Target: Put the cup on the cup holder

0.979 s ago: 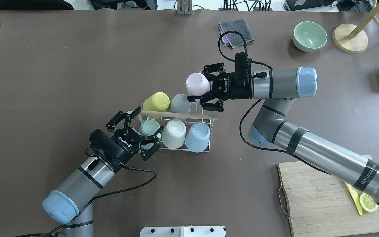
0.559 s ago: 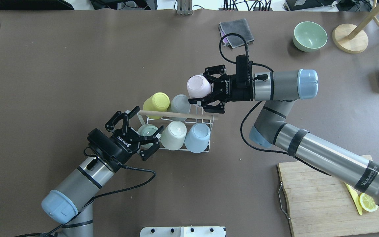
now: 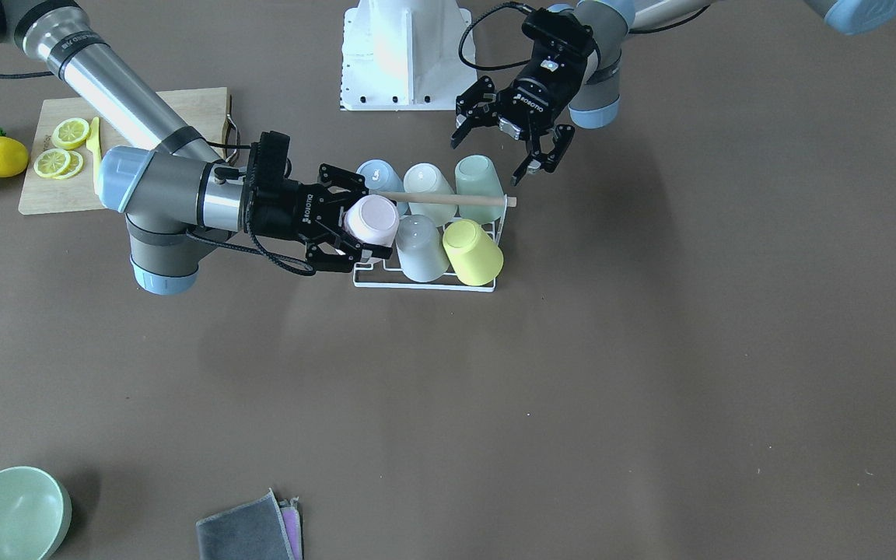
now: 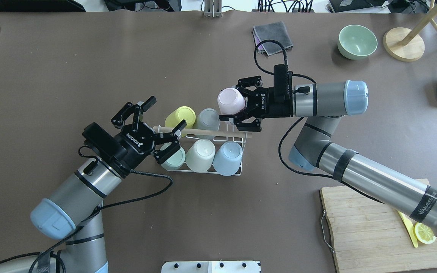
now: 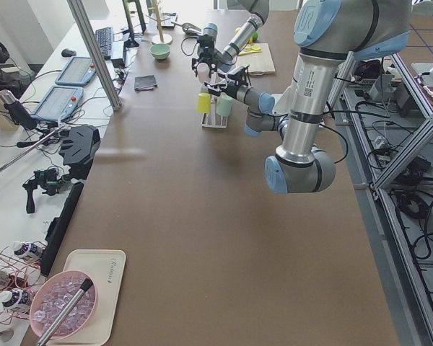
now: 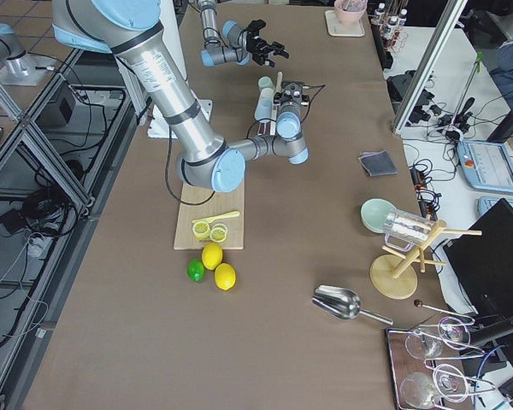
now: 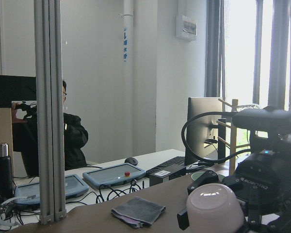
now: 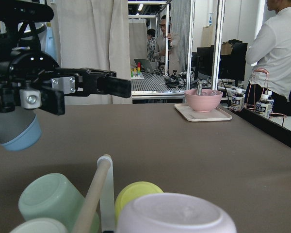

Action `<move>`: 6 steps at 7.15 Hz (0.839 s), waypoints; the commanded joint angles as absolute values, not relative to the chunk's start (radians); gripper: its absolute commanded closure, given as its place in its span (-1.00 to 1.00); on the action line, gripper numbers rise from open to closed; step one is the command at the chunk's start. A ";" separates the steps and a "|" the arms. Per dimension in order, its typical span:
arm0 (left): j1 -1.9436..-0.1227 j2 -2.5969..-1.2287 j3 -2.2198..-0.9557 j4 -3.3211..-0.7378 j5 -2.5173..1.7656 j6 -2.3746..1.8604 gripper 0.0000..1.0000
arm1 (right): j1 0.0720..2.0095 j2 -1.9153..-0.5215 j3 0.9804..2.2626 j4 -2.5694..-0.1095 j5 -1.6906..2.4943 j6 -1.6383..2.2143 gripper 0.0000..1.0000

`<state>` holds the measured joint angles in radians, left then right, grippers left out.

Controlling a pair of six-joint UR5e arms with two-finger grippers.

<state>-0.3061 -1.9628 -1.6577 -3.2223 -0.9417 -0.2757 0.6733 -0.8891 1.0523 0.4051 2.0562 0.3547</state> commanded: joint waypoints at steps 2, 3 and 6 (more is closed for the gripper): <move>-0.606 -1.957 -1.689 -2.985 -1.180 -0.291 -0.96 | 0.672 -0.888 1.051 0.400 2.057 0.357 -0.96; -0.726 -1.956 -1.656 -2.935 -1.330 -0.380 -0.97 | 0.672 -0.890 1.051 0.400 2.057 0.357 -0.96; -0.991 -1.939 -1.523 -2.785 -1.809 -0.402 -0.97 | 0.710 -0.893 1.049 0.343 2.135 0.357 -0.99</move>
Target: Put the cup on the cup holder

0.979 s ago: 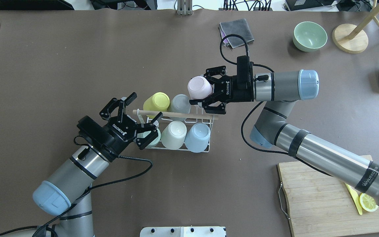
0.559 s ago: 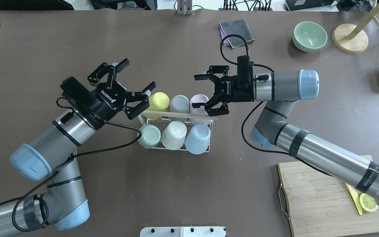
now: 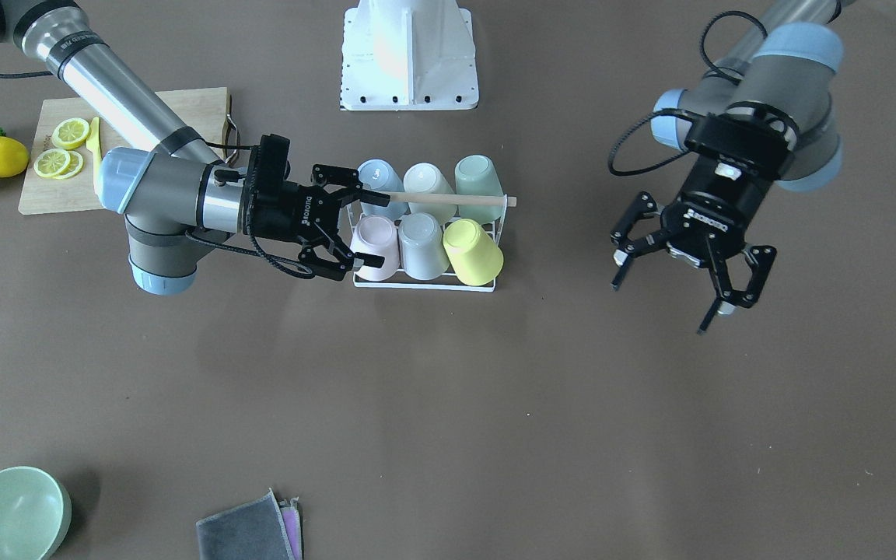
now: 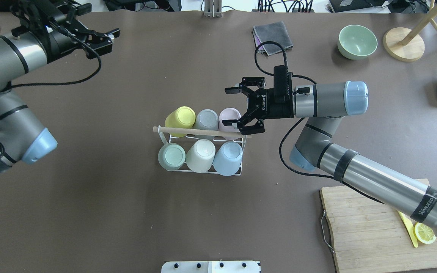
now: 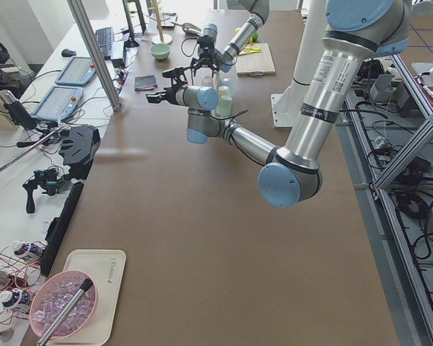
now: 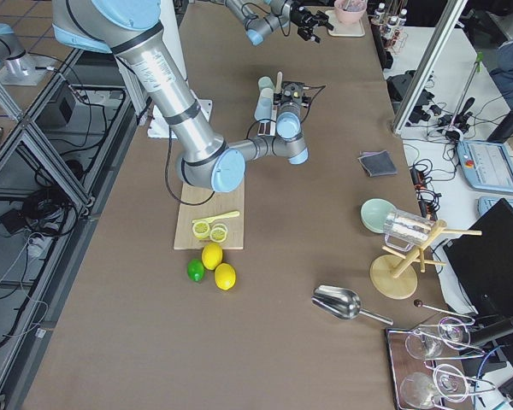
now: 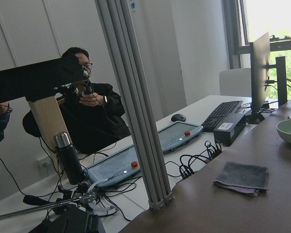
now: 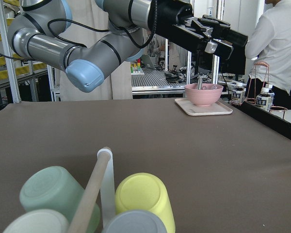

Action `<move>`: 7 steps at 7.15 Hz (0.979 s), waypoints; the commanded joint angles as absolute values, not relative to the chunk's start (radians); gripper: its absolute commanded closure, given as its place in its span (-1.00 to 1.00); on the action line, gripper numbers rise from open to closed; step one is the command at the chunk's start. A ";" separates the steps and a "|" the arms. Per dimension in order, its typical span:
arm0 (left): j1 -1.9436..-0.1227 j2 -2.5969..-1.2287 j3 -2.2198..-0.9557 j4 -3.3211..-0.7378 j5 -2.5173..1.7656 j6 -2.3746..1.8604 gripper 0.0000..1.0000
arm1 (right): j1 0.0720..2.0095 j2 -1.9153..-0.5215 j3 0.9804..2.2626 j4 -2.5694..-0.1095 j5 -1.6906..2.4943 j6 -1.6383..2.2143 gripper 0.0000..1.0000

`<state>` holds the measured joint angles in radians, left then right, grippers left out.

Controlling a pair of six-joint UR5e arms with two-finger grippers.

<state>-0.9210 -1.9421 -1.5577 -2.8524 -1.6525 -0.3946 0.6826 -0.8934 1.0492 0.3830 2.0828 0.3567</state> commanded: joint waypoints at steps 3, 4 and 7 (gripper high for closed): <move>-1.006 -1.913 -1.592 -2.426 -1.882 -0.394 -0.97 | 0.863 -0.845 1.063 0.038 2.356 0.359 -0.99; -1.012 -1.785 -1.638 -2.333 -1.891 -0.394 -0.96 | 0.906 -0.825 1.066 -0.110 2.440 0.357 -0.99; -1.167 -1.764 -1.767 -1.684 -1.986 -0.301 -0.97 | 0.971 -0.821 1.071 -0.451 2.485 0.347 -0.99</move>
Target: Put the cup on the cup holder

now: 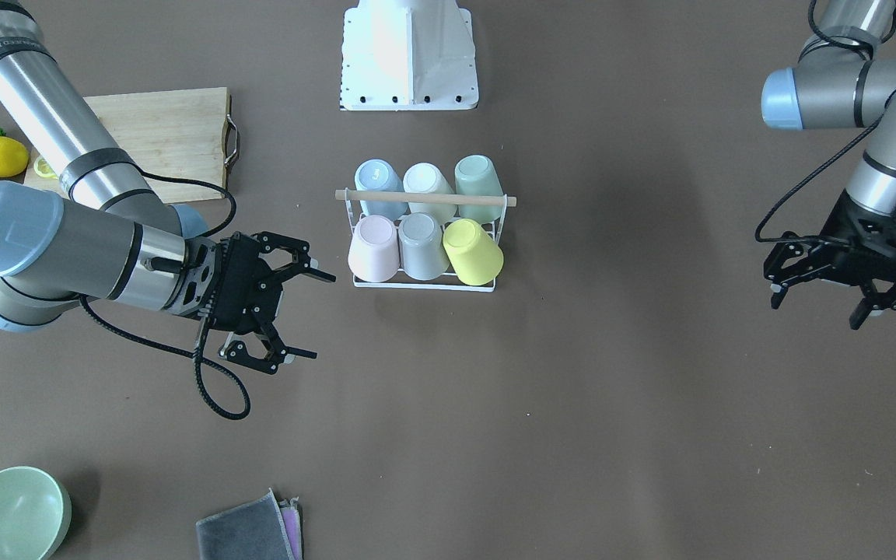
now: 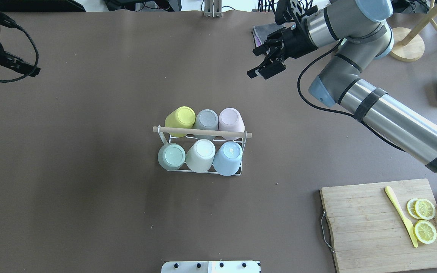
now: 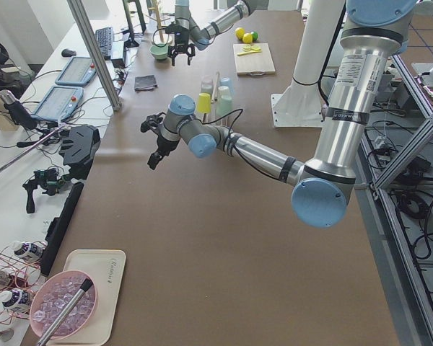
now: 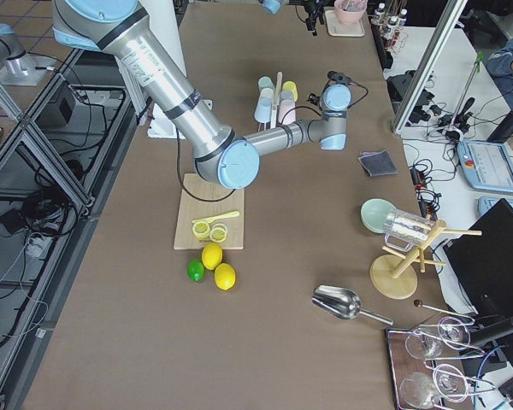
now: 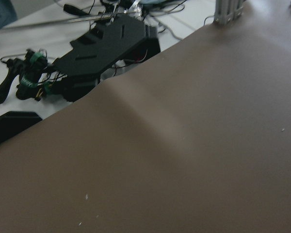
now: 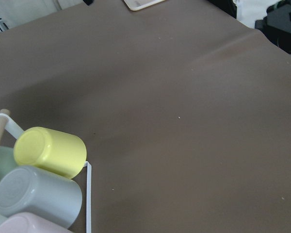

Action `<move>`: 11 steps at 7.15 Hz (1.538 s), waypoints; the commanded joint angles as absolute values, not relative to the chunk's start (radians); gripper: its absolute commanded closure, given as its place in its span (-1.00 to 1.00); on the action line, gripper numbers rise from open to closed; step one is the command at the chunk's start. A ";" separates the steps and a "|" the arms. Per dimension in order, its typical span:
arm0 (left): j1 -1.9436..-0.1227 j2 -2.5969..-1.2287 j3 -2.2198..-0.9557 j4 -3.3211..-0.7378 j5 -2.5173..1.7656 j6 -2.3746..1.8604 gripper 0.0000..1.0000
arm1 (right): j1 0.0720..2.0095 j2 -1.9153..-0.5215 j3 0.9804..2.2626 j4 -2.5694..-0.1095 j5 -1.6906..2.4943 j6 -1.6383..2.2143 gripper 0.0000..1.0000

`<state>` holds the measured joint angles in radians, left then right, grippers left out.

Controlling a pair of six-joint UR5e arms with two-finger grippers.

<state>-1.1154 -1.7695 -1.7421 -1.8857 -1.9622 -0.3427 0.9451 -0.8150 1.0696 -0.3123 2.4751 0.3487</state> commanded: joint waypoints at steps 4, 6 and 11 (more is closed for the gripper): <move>-1.338 -1.675 -1.578 -1.571 -2.061 -0.154 -0.97 | 0.989 -0.801 1.088 -1.140 2.280 0.348 -0.99; -1.426 -1.661 -1.441 -1.583 -2.199 -0.061 -0.97 | 1.012 -0.793 1.104 -1.245 2.121 0.353 -0.99; -1.543 -1.614 -1.495 -1.588 -2.276 -0.036 -0.97 | 1.132 -1.163 1.595 -1.508 2.180 0.388 -0.99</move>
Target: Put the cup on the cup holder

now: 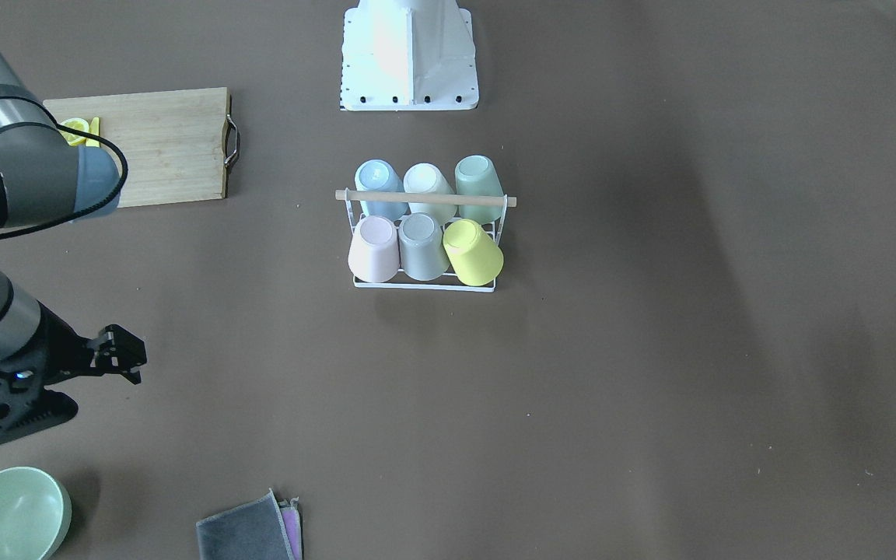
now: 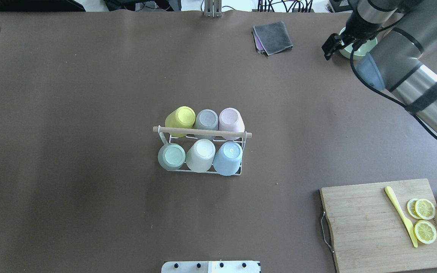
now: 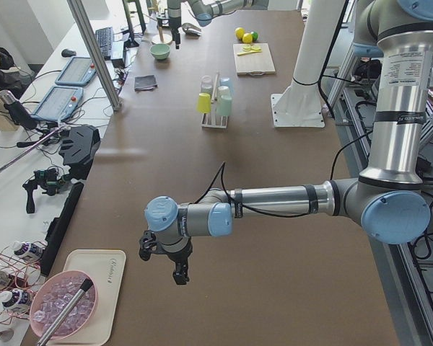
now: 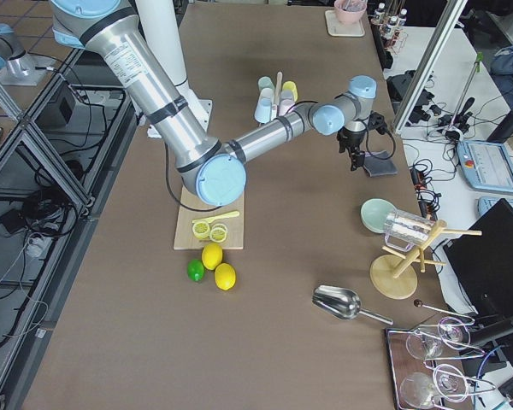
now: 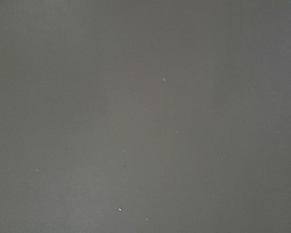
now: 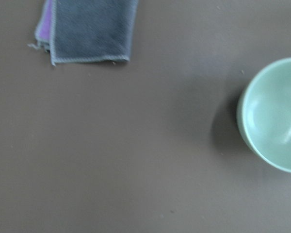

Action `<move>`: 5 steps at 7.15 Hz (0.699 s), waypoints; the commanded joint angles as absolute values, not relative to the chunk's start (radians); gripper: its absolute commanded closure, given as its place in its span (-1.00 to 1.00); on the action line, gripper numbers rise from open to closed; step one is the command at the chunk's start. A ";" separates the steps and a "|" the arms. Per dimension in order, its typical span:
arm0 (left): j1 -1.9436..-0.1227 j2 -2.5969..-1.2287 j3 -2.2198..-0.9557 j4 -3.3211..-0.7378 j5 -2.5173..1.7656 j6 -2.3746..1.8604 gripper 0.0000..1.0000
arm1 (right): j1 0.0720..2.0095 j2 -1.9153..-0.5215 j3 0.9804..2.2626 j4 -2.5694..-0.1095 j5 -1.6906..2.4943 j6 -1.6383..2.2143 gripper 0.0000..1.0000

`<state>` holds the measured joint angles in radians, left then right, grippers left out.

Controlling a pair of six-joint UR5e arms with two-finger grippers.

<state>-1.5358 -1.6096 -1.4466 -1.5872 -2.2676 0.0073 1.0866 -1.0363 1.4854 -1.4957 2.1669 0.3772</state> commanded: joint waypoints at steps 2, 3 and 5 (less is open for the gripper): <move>-1.542 -1.609 -1.639 -1.583 -2.318 -0.249 -0.97 | 1.262 -1.322 1.621 -1.506 2.235 0.387 -0.99; -1.542 -1.589 -1.663 -1.583 -2.300 -0.241 -0.97 | 1.320 -1.401 1.620 -1.499 2.238 0.376 -0.99; -1.555 -1.448 -1.725 -1.642 -2.344 -0.194 -0.97 | 1.440 -1.498 1.615 -1.502 2.269 0.344 -0.99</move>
<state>-1.5507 -1.5147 -1.6863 -1.6003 -2.3253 -0.2202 1.3653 -1.4300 1.6167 -1.4997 2.2500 0.3618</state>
